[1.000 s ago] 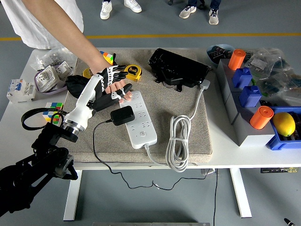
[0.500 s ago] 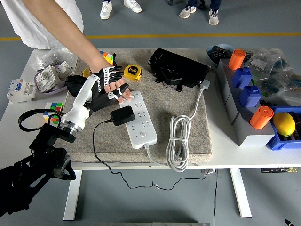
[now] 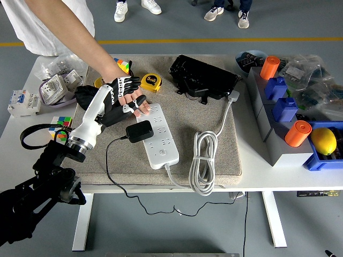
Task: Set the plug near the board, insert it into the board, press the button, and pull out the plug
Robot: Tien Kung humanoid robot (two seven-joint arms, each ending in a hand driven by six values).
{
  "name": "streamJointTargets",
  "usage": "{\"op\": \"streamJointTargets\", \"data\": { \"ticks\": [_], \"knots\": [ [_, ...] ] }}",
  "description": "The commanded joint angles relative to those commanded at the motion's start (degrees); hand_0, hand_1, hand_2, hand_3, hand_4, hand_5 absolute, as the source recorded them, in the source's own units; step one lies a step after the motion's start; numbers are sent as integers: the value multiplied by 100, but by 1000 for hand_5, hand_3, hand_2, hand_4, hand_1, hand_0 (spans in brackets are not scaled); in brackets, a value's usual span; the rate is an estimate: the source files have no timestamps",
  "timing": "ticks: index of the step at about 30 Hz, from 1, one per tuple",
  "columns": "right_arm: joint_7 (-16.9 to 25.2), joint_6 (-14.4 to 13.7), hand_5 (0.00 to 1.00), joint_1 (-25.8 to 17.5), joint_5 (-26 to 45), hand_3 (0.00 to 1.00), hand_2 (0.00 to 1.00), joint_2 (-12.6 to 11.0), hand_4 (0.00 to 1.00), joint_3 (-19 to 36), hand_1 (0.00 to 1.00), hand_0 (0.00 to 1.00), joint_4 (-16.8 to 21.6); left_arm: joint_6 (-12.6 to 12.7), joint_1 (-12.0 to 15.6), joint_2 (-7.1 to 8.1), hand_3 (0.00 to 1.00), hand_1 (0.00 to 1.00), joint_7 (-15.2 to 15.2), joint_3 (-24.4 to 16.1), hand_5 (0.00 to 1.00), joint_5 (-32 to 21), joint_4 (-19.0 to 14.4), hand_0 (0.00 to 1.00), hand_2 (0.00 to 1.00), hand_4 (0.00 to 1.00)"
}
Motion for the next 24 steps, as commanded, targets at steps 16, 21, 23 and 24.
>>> {"op": "streamJointTargets", "data": {
  "ticks": [16,21,23,24],
  "knots": [
    [-13,-6,470,-43,-95,555,650,-3,998,130,633,612,63,-479,-374,463,685,514,782,317,436,1228,-707,373,543,843],
    [-18,-3,471,-43,-116,553,649,5,998,161,633,613,79,-1378,-578,634,676,257,1889,440,210,2269,-1110,174,322,802],
    [-19,-2,470,-49,-125,554,650,12,998,173,633,611,86,-1717,-626,658,826,116,2281,482,2,2450,-1193,66,171,791],
    [-21,1,470,-55,-134,554,650,12,998,175,633,611,90,-1938,-668,672,826,116,2522,524,2,2526,-1247,66,171,791]
  ]
}}
